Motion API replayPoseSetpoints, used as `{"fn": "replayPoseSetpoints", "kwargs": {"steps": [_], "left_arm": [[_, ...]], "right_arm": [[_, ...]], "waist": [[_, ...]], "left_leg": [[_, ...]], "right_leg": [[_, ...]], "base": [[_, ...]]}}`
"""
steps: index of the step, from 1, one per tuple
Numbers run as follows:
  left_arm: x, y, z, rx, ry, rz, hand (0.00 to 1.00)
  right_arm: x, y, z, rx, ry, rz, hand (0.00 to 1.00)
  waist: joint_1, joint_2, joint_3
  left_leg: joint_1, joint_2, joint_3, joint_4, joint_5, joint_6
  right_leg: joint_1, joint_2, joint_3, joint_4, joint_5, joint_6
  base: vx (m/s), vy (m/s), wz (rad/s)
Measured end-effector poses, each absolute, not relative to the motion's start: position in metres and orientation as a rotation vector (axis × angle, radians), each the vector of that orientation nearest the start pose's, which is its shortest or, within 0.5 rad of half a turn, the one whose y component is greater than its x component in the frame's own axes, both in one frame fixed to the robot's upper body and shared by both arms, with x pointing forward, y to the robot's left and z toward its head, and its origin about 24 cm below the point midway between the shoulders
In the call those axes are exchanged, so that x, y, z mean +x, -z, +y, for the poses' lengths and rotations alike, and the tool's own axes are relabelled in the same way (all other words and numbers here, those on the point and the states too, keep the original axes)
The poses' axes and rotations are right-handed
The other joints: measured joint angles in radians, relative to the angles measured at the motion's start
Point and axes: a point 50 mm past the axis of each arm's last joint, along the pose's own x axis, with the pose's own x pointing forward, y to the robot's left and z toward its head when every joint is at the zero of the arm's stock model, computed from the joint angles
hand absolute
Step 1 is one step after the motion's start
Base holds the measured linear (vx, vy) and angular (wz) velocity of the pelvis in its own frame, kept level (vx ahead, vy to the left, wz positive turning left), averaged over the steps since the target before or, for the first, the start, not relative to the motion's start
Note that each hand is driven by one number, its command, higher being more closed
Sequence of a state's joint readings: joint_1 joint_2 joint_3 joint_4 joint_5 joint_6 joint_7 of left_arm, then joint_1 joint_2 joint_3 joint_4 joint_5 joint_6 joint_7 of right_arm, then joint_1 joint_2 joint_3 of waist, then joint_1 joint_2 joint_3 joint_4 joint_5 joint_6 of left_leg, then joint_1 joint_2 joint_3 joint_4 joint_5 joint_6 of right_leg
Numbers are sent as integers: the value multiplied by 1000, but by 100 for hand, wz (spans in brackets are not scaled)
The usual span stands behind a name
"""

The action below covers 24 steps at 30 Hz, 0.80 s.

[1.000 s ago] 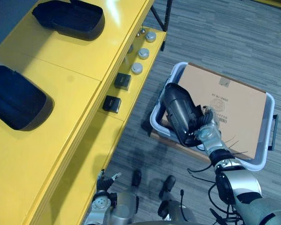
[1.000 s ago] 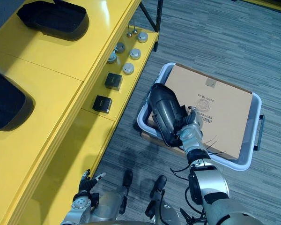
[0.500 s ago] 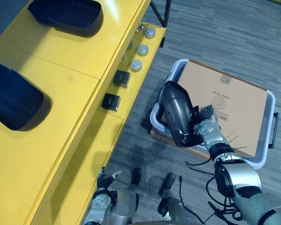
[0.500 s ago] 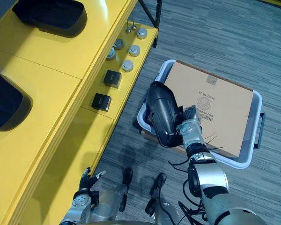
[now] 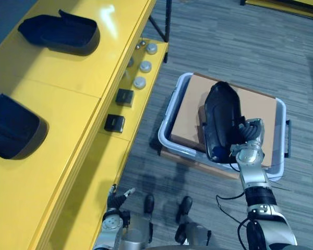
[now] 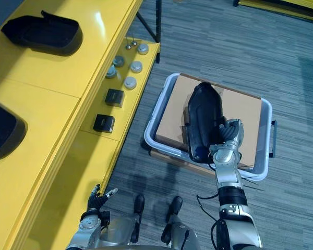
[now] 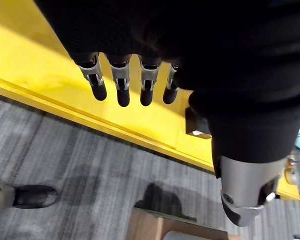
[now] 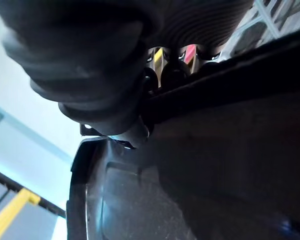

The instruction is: Walk over and take plastic housings, then place them on the shelf

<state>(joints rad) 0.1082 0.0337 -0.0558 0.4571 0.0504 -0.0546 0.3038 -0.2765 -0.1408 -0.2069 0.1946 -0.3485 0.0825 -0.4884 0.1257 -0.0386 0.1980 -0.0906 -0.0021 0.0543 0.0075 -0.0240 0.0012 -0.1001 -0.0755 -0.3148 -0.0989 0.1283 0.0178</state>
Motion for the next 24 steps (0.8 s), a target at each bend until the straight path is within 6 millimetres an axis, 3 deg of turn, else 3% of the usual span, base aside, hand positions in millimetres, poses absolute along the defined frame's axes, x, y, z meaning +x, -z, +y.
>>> {"fn": "replayPoseSetpoints", "kwargs": {"steps": [5, 7, 13, 17, 24], "left_arm": [[225, 22, 140, 100, -186, 219, 0], [229, 12, 135, 91, -169, 169, 0], [246, -51, 118, 37, -126, -115, 0], [250, -71, 102, 16, -75, -203, 0], [255, -88, 81, 7, -15, -277, 0]], "right_arm": [[287, -112, -216, -398, 686, -260, 100], [284, -120, -209, -394, 675, -315, 100], [277, -147, -164, -343, 541, -506, 100], [272, -157, -131, -306, 411, -591, 100], [264, -161, -92, -253, 245, -642, 100]], "waist": [[-3, 13, -26], [-4, 19, -33], [-5, 22, -69], [-5, 23, -93], [-9, 22, -115]], "left_leg": [[16, 6, 14, 6, 0, 0], [18, 7, 17, 6, 0, 0], [44, 18, 37, 8, -12, -6], [51, 22, 55, 9, -14, -8], [57, 23, 73, 9, -14, -8]], "right_leg": [[11, 7, 14, 0, -2, -4], [11, 8, 16, 0, -2, -4], [28, 19, 36, -4, 0, -7], [28, 24, 46, -4, 2, -10], [25, 27, 69, -5, 9, -19]], "base": [[-8, 11, -9], [-14, 15, -7], [-14, 21, -10], [-9, 23, -13], [-5, 28, -9]]}}
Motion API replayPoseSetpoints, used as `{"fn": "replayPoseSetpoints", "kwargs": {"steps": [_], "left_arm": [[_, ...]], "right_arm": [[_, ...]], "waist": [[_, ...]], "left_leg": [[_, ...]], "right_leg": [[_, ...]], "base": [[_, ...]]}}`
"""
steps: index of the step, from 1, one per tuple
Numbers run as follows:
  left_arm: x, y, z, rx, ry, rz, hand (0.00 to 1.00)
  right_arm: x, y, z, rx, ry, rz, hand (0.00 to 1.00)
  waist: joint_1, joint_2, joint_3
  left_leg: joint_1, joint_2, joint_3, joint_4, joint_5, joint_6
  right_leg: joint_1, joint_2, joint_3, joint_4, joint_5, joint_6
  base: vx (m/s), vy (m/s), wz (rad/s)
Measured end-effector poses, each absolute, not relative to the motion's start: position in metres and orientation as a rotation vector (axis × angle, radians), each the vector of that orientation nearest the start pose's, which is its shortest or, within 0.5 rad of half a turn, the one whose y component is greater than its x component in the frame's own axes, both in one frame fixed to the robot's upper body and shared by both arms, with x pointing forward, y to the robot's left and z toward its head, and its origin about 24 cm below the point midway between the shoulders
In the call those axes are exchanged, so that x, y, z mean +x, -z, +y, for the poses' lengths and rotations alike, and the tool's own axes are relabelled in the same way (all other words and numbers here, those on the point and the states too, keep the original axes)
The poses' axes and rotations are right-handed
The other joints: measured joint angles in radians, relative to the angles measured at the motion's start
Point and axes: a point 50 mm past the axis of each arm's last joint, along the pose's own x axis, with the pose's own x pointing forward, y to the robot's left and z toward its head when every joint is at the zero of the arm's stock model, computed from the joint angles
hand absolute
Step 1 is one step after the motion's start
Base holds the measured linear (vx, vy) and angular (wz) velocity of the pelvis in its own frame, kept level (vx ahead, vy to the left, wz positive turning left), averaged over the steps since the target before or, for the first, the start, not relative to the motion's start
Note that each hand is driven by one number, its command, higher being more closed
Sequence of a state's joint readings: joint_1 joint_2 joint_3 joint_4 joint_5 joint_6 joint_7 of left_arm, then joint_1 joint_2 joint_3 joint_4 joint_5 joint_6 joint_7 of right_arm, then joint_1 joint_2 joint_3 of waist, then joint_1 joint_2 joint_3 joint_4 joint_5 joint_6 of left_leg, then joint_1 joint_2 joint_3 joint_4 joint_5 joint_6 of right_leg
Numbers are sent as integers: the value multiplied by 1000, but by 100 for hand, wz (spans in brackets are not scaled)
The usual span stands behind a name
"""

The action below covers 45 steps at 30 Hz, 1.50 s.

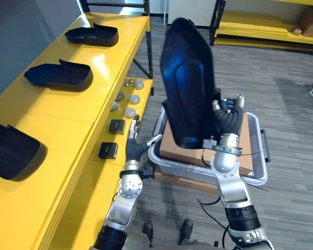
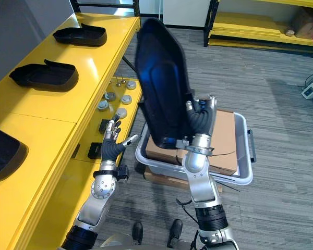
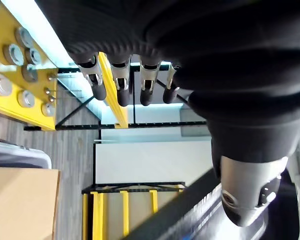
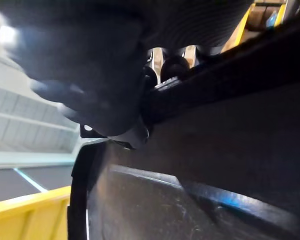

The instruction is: Walk over and take plastic housings, then place them on the shelf

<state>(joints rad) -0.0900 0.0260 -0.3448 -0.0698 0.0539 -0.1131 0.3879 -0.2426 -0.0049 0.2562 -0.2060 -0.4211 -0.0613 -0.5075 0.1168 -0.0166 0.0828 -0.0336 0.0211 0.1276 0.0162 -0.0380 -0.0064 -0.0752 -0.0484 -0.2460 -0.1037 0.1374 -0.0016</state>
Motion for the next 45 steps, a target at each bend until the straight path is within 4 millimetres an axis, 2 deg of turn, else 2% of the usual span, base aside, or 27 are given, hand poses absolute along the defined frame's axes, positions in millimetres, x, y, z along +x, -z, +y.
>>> {"fn": "replayPoseSetpoints", "kwargs": {"steps": [3, 4, 8, 9, 17, 22, 26, 28, 30, 32, 36, 40, 41, 43, 44, 45], "left_arm": [[257, -94, 78, 9, -22, -301, 0], [257, -93, 78, 15, -21, -300, 100], [257, -90, 82, 36, -39, -280, 100], [257, -90, 82, 36, -42, -280, 100], [258, -88, 86, 48, -47, -268, 100], [260, -78, 91, 76, -45, -229, 100], [261, -77, 97, 88, -36, -225, 100], [262, -78, 99, 89, -33, -227, 100], [261, -75, 106, 86, -65, -214, 100], [258, -68, 122, 79, -141, -179, 100], [255, -65, 141, 78, -224, -164, 100], [251, -71, 150, 63, -266, -191, 100], [250, -73, 152, 46, -288, -198, 100], [247, -74, 155, 36, -309, -200, 100], [243, -74, 162, 29, -344, -199, 100], [241, -73, 165, 31, -359, -196, 100]], "right_arm": [[261, -162, -81, -227, 190, -660, 100], [261, -162, -80, -217, 183, -657, 100], [259, -161, -74, -208, 153, -658, 100], [259, -161, -73, -207, 152, -658, 0], [257, -160, -72, -195, 94, -667, 0], [263, -159, -82, -228, 5, -654, 0], [265, -175, -102, -264, -8, -713, 0], [259, -189, -109, -254, -3, -786, 0], [251, -208, -125, -217, 62, -875, 0], [242, -230, -149, -184, 171, -988, 0], [233, -240, -177, -126, 292, -1045, 0], [225, -229, -212, -109, 437, -1002, 0], [219, -217, -230, -100, 526, -949, 0], [216, -203, -244, -100, 597, -886, 0], [210, -170, -270, -109, 726, -729, 0], [207, -156, -278, -107, 769, -657, 0]], "waist": [[-5, -1, -5], [-7, -1, -6], [-22, 0, -23], [-23, 0, -28], [-25, -1, -51], [-24, -2, -63], [-21, -2, -63], [-21, -2, -63], [-23, -3, -63], [-30, -3, -63], [-45, -3, -64], [-46, -3, -64], [-49, -3, -64], [-51, -3, -64], [-54, -3, -64], [-55, -3, -64]], "left_leg": [[3, 0, 2, 0, 0, 0], [3, 0, 2, 0, 0, 0], [3, 1, 8, 0, 0, 0], [3, 1, 8, 0, 0, 0], [3, 4, 10, 2, 0, 0], [8, 4, 9, 3, 0, 0], [20, 4, 7, 3, 0, 0], [22, 5, 7, 3, 0, 0], [25, 5, 8, 2, 0, 0], [34, 6, 11, 1, 0, 0], [35, 10, 11, 1, 0, 0], [35, 11, 11, 1, 0, 0], [36, 11, 12, 1, 0, -1], [36, 11, 12, 1, 0, -1], [36, 11, 12, 1, -1, -1], [36, 11, 12, 1, -1, -2]], "right_leg": [[2, 1, 1, 0, 1, -1], [1, 1, 1, 0, 2, -2], [-1, 2, 4, -1, 3, -4], [-1, 2, 5, -1, 3, -4], [0, 4, 5, -1, 5, -6], [6, 4, 4, -1, 6, -7], [18, 4, 2, -1, 6, -7], [20, 5, 3, -1, 6, -6], [22, 5, 4, -1, 6, -6], [28, 7, 7, -1, 5, -6], [29, 10, 7, -1, 3, -3], [30, 11, 6, -2, 1, -1], [30, 11, 7, -2, 0, -1], [29, 12, 7, -2, 0, -1], [28, 12, 8, -2, -1, -2], [26, 12, 8, -2, -2, -3]], "base": [[-4, 20, -3], [0, 0, 0], [-7, 31, -3], [9, 29, -5], [-2, 16, 0], [1, 29, 1], [0, 21, 1], [-1, 19, -1], [5, 34, -3], [10, 32, -4], [0, 0, 0], [1, 8, 0], [0, 0, 0], [4, 17, -1], [0, 0, 0], [0, 0, 0]]}}
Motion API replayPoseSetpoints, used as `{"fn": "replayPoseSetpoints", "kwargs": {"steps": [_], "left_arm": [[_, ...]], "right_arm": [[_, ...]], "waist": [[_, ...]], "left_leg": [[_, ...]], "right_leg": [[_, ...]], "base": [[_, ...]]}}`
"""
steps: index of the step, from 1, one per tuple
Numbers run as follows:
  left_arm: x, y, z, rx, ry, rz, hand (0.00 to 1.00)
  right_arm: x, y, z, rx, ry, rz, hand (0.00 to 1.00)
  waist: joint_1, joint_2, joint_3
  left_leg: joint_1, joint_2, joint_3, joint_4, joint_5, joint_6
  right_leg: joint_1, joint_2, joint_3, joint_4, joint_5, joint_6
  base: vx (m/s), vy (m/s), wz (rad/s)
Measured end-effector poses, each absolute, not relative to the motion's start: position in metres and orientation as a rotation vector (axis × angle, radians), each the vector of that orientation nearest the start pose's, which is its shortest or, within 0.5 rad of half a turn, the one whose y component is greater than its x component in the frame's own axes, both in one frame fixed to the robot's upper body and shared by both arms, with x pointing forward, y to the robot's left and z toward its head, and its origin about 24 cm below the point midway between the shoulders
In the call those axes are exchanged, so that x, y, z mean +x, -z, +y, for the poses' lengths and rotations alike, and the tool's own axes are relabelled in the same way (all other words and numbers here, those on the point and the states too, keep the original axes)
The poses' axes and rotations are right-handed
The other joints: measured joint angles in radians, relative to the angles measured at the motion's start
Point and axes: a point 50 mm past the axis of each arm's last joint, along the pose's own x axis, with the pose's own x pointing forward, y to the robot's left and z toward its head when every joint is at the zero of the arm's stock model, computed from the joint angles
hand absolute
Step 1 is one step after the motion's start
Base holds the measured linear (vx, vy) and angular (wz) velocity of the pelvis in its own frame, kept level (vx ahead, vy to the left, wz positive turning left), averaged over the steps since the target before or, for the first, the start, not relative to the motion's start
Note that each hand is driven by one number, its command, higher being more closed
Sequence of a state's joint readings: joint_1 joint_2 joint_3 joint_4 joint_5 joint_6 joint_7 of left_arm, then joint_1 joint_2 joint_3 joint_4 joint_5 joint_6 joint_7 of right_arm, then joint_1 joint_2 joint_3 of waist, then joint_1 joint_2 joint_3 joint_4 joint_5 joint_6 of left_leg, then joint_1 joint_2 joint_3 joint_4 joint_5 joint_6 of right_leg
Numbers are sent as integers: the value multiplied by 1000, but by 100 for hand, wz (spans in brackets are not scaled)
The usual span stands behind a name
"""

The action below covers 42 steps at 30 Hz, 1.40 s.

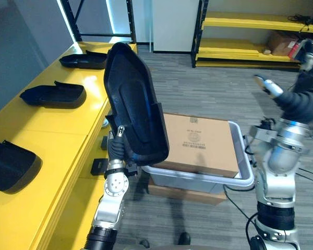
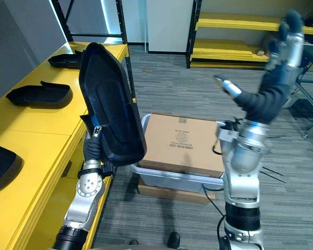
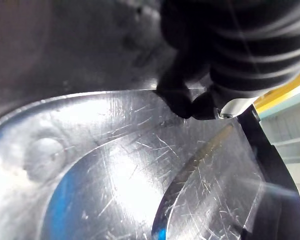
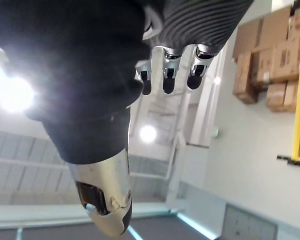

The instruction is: Walk over and take plastic housings, then place them on the shelf

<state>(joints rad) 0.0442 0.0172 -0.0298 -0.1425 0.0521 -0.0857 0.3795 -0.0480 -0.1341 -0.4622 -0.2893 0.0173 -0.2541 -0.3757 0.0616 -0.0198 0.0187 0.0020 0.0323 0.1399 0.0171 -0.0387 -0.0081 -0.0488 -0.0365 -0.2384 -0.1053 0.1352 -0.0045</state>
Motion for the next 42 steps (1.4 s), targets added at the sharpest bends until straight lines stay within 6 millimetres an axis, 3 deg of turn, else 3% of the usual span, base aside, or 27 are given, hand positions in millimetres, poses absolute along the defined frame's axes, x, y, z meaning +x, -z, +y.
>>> {"fn": "replayPoseSetpoints", "kwargs": {"steps": [1, 3, 4, 5, 6, 7, 10, 13, 17, 21, 24, 26, 28, 29, 31, 33, 36, 38, 39, 40, 42], "left_arm": [[235, -72, 171, 33, -386, -193, 100], [222, -68, 185, 36, -460, -179, 100], [220, -67, 186, 34, -467, -175, 100], [216, -63, 187, 32, -480, -158, 100], [214, -61, 189, 31, -489, -149, 100], [210, -58, 189, 28, -495, -131, 100], [208, -57, 188, 32, -473, -134, 100], [208, -58, 186, 28, -461, -151, 100], [206, -60, 184, 16, -453, -156, 100], [205, -61, 183, 3, -452, -162, 100], [207, -70, 172, -12, -401, -206, 100], [208, -71, 166, -37, -373, -216, 100], [208, -72, 161, -50, -354, -220, 100], [208, -72, 160, -52, -352, -220, 100], [208, -72, 153, -65, -326, -222, 100], [210, -72, 148, -73, -304, -223, 100], [216, -79, 141, -101, -273, -250, 100], [219, -81, 137, -127, -265, -256, 100], [221, -84, 135, -135, -255, -267, 100], [222, -85, 134, -137, -250, -272, 100], [222, -85, 141, -119, -276, -274, 100]], "right_arm": [[201, -126, -292, -94, 848, -514, 0], [169, -35, -319, -30, 1002, -78, 0], [160, -17, -323, -9, 1031, 10, 0], [143, 16, -324, 54, 1087, 163, 0], [135, 30, -323, 83, 1106, 234, 0], [112, 62, -319, 125, 1129, 398, 0], [74, 112, -298, 190, 1091, 708, 0], [49, 139, -275, 236, 1032, 906, 0], [40, 154, -253, 247, 918, 1035, 0], [46, 158, -242, 213, 827, 1073, 0], [55, 160, -235, 169, 748, 1093, 0], [60, 160, -235, 143, 718, 1090, 0], [72, 157, -237, 125, 697, 1062, 0], [73, 157, -237, 122, 696, 1058, 0], [81, 153, -243, 90, 678, 1031, 0], [84, 151, -247, 80, 677, 1017, 0], [91, 151, -244, 88, 669, 1009, 0], [95, 149, -246, 86, 666, 999, 0], [96, 149, -246, 86, 663, 1000, 0], [97, 149, -245, 86, 661, 1000, 0], [105, 149, -238, 96, 641, 987, 0]], "waist": [[-7, 1, 0], [-24, 3, -2], [-23, 4, -2], [-24, 9, -5], [-24, 12, -6], [-25, 20, -10], [-21, 26, -12], [-21, 28, -11], [-19, 27, -6], [-4, 27, 17], [8, 26, 58], [11, 24, 62], [10, 15, 74], [10, 14, 75], [7, 20, 74], [5, 23, 74], [6, 15, 75], [3, 18, 76], [2, 19, 77], [-2, 21, 80], [-6, 31, 85]], "left_leg": [[0, 1, 0, 0, -1, -2], [-3, 4, -1, 0, -9, -12], [-3, 4, -1, 0, -10, -14], [-5, 5, -1, 0, -11, -16], [-6, 5, -1, 0, -12, -17], [-7, 6, 0, 0, -13, -16], [-7, 9, -2, 1, -16, -17], [-13, 9, -9, 1, -17, -18], [-33, 5, -55, 9, -14, -14], [-60, -3, -132, 18, -11, -22], [-93, -14, -230, 16, 6, -45], [-131, -9, -221, 15, 21, -34], [-159, 39, -37, 34, 24, -17], [-166, 44, -13, 42, 25, -9], [-200, 100, 255, 125, 12, 60], [-201, 99, 351, 147, 5, 67], [-211, 18, 272, 179, -26, 79], [-205, -34, 215, 204, -51, 103], [-190, -65, 169, 211, -69, 117], [-178, -72, 147, 207, -75, 120], [-134, -78, 85, 186, -79, 123]], "right_leg": [[-6, 1, 0, 0, -2, -1], [-8, 3, -1, 0, -12, -6], [-8, 4, -1, 0, -13, -6], [-9, 4, -1, 0, -13, -6], [-9, 5, -1, 0, -14, -5], [-8, 5, 0, 0, -15, -2], [-5, 7, -4, 1, -16, 0], [-5, 6, -11, 2, -17, 0], [2, 0, -56, 5, -22, 3], [16, -14, -141, 39, -56, 5], [5, -48, -265, 135, -127, 11], [-16, -81, -350, 215, -178, 11], [-17, -146, -453, 311, -235, 22], [-15, -154, -470, 317, -239, 23], [16, -216, -583, 366, -265, 55], [52, -252, -647, 373, -260, 81], [105, -326, -723, 422, -265, 127], [120, -415, -717, 552, -267, 117], [110, -470, -668, 665, -255, 46], [90, -481, -607, 718, -257, 16], [-16, -387, -313, 825, -368, 31]], "base": [[0, 0, 0], [16, 12, 0], [41, 21, 0], [31, 15, -1], [58, 24, -2], [53, 20, -1], [42, 20, 2], [30, 24, 8], [14, 29, 31], [-9, 32, 71], [-9, 8, 127], [-2, 9, 156], [22, 14, 137], [35, 30, 132], [89, 114, 140], [106, 189, 120], [141, 219, 112], [179, 285, 117], [150, 200, 99], [154, 152, 111], [183, 139, 81]]}}
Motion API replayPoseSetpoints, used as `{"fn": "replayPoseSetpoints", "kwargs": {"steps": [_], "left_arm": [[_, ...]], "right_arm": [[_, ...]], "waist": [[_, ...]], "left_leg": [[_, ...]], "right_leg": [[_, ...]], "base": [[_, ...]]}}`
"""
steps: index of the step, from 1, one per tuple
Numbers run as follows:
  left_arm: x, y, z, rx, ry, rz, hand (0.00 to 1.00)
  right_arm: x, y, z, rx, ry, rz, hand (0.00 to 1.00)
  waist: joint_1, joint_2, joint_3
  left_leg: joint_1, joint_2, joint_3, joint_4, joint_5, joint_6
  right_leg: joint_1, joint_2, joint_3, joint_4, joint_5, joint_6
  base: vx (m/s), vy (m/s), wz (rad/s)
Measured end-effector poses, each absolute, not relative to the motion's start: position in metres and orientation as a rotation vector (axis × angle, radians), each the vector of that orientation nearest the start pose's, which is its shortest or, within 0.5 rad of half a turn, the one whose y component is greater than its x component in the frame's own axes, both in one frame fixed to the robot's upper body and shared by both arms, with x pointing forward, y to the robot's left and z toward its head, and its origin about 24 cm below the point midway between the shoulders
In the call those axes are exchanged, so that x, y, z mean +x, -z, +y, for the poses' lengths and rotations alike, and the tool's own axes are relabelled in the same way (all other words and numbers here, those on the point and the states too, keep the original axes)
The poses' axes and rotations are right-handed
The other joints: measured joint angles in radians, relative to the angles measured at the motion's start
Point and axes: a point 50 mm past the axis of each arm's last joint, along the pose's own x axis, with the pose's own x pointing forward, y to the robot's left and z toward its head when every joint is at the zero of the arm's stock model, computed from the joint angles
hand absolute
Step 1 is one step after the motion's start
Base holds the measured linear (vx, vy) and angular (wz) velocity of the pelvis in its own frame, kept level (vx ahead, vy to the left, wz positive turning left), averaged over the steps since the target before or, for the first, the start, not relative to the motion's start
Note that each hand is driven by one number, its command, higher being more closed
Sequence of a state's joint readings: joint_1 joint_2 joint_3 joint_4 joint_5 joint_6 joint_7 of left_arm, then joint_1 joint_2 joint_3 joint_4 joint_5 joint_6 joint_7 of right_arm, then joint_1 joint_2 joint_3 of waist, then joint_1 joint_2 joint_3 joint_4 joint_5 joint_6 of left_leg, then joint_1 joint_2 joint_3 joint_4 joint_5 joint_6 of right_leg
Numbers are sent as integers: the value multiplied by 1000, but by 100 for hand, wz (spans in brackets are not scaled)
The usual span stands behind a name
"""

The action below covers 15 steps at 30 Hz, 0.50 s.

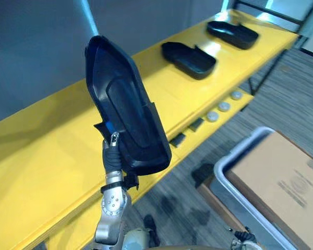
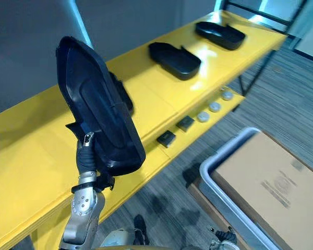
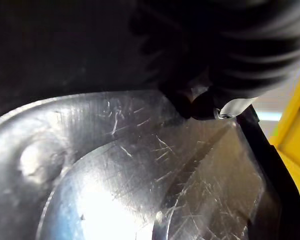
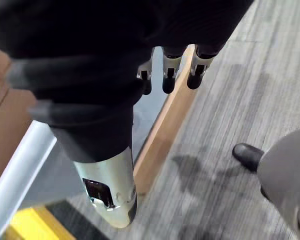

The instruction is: Walk over and take plastic housings, then place them on the shelf

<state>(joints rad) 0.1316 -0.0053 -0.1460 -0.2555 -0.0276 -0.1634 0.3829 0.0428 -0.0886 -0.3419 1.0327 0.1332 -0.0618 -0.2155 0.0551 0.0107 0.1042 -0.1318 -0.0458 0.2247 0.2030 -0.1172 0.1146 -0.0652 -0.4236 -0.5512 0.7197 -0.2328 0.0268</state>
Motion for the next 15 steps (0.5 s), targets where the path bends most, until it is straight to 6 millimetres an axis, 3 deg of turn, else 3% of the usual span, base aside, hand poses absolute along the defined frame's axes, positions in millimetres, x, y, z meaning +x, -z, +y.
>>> {"fn": "replayPoseSetpoints", "kwargs": {"steps": [2, 4, 6, 8, 9, 12, 13, 15], "left_arm": [[221, -83, 142, -116, -291, -267, 100], [222, -85, 136, -123, -267, -275, 100], [225, -87, 126, -135, -222, -281, 100], [225, -89, 117, -136, -187, -288, 100], [225, -91, 117, -122, -179, -300, 100], [222, -88, 117, -124, -188, -289, 100], [222, -90, 116, -126, -183, -297, 100], [222, -91, 115, -129, -177, -303, 100]], "right_arm": [[107, 150, -234, 96, 625, 989, 0], [106, 150, -234, 92, 625, 991, 0], [96, 151, -234, 93, 636, 1006, 0], [84, 154, -228, 106, 644, 1025, 0], [74, 156, -221, 123, 645, 1045, 0], [78, 154, -221, 124, 643, 1028, 0], [82, 152, -223, 121, 641, 1005, 0], [85, 150, -223, 121, 641, 988, 0]], "waist": [[-3, 3, 3], [-42, 4, 12], [-48, 0, 24], [-45, -23, 29], [-42, -61, 29], [-36, -33, 22], [-32, -23, 14], [-36, -26, 9]], "left_leg": [[55, -12, -45, -29, 1, -1], [77, -37, -118, -23, 2, -3], [87, -57, -184, -2, 0, -8], [87, -72, -198, 29, -15, -37], [95, -85, -179, 33, -54, -53], [87, 20, -95, 77, -93, -91], [92, 38, -82, 69, -88, -98], [111, 50, -83, 44, -75, -116]], "right_leg": [[-83, 123, 203, -8, -66, 23], [-147, 232, 367, -70, -92, 47], [-191, 296, 482, -102, -91, 47], [-180, 303, 519, -186, -38, 33], [-162, 282, 520, -237, 38, 16], [-101, 327, 461, -315, 57, -1], [-90, 343, 458, -338, 68, -7], [-70, 355, 450, -362, 78, -19]], "base": [[168, 89, 66], [144, 15, 113], [148, -62, 133], [79, -89, 118], [66, -160, 87], [84, -199, 35], [74, -156, -2], [81, -112, -2]]}}
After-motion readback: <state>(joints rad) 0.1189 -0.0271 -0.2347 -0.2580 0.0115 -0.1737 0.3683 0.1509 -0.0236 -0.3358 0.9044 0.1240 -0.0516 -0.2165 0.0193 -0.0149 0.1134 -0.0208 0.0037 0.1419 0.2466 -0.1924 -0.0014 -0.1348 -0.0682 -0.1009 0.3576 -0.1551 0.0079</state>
